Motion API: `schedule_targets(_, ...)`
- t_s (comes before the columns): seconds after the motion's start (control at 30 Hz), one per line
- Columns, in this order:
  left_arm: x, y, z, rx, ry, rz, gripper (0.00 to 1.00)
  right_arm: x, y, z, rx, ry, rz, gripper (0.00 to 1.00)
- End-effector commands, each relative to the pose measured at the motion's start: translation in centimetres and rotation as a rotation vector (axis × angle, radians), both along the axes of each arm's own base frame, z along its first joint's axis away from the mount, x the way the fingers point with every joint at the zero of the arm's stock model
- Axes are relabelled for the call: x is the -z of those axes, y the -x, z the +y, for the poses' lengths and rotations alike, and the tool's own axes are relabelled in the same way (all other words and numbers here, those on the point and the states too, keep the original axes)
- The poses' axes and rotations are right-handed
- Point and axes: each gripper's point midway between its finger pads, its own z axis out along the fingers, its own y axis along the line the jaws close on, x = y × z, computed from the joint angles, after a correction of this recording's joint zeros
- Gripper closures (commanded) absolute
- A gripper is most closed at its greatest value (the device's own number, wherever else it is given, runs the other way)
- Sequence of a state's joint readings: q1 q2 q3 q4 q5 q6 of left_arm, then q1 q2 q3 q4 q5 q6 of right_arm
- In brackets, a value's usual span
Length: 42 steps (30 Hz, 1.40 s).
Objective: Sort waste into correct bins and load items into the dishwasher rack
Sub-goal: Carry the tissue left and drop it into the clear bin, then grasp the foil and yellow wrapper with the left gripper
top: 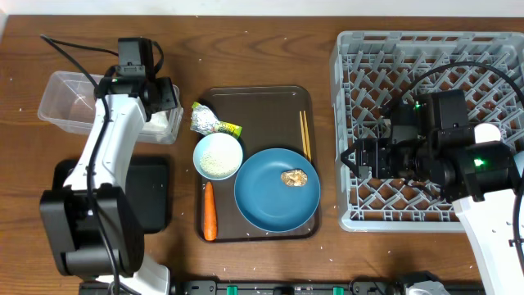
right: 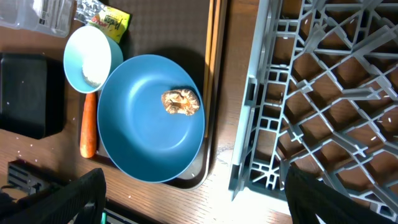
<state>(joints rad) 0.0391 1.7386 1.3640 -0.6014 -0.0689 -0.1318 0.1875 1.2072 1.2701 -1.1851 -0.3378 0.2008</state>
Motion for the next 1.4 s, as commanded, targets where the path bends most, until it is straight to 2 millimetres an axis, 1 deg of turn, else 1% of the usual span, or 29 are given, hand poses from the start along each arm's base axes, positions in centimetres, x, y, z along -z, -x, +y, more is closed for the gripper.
schedule_targets(0.0, -3.4, -0.5, -1.8, 0.046, 0.080, -0.092, 0.36, -0.1, 0.2, 0.5, -0.016, -0.008, 0.001, 0.15)
schedule_targets(0.07, -3.8, -0.5, -4.3, 0.139, 0.147, -0.099, 0.37, -0.1, 0.2, 0.5, -0.016, -0.009, -0.001, 0.15)
schedule_targets(0.13, -3.2, -0.2, -6.6, 0.240, 0.168, -0.082, 0.38, -0.1, 0.2, 0.5, -0.016, -0.009, -0.002, 0.15)
schedule_targets(0.23, -1.0, 0.3, -9.4, 0.369, 0.135, -0.025, 0.38, -0.1, 0.2, 0.5, -0.016, -0.008, -0.001, 0.15)
schedule_targets(0.3, 0.7, 0.3, -10.6, 0.411, 0.112, 0.012, 0.38, -0.1, 0.2, 0.5, -0.016, -0.008, -0.001, 0.15)
schedule_targets(0.33, 1.5, 0.2, -10.9, 0.414, 0.096, 0.024, 0.37, -0.1, 0.2, 0.5, -0.016, -0.008, 0.000, 0.15)
schedule_targets(0.4, 3.0, -0.2, -11.2, 0.412, 0.053, 0.047, 0.37, -0.1, 0.2, 0.5, -0.016, -0.009, -0.001, 0.15)
schedule_targets(0.47, 4.6, -0.4, -11.4, 0.383, 0.049, 0.072, 0.37, -0.1, 0.2, 0.5, -0.015, -0.008, -0.001, 0.14)
schedule_targets(0.5, 5.4, -0.3, -11.6, 0.346, 0.071, 0.090, 0.38, -0.1, 0.2, 0.5, -0.016, -0.008, -0.002, 0.15)
schedule_targets(0.53, 6.0, -0.2, -11.7, 0.300, 0.091, 0.104, 0.43, -0.1, 0.2, 0.5, -0.015, -0.009, -0.003, 0.14)
schedule_targets(0.57, 6.6, -0.2, -11.4, 0.231, 0.105, 0.116, 0.44, -0.1, 0.1, 0.5, -0.015, -0.009, -0.005, 0.14)
schedule_targets(0.67, 8.0, -0.6, -10.8, 0.080, 0.128, 0.119, 0.45, -0.2, 0.0, 0.6, -0.016, -0.010, -0.009, 0.14)
schedule_targets(0.83, 7.8, -1.5, -10.0, 0.003, 0.114, 0.074, 0.45, -0.1, 0.1, 0.5, -0.015, -0.009, -0.005, 0.14)
schedule_targets(1.13, 7.7, -1.8, -10.1, 0.005, 0.116, 0.058, 0.44, -0.1, 0.1, 0.5, -0.016, -0.010, -0.006, 0.14)
schedule_targets(1.27, 8.1, -1.8, -10.8, 0.020, 0.120, 0.060, 0.44, -0.1, 0.1, 0.5, -0.015, -0.009, -0.005, 0.14)
schedule_targets(1.37, 8.9, -1.9, -11.3, 0.031, 0.119, 0.069, 0.45, -0.1, 0.1, 0.5, -0.015, -0.009, -0.004, 0.15)
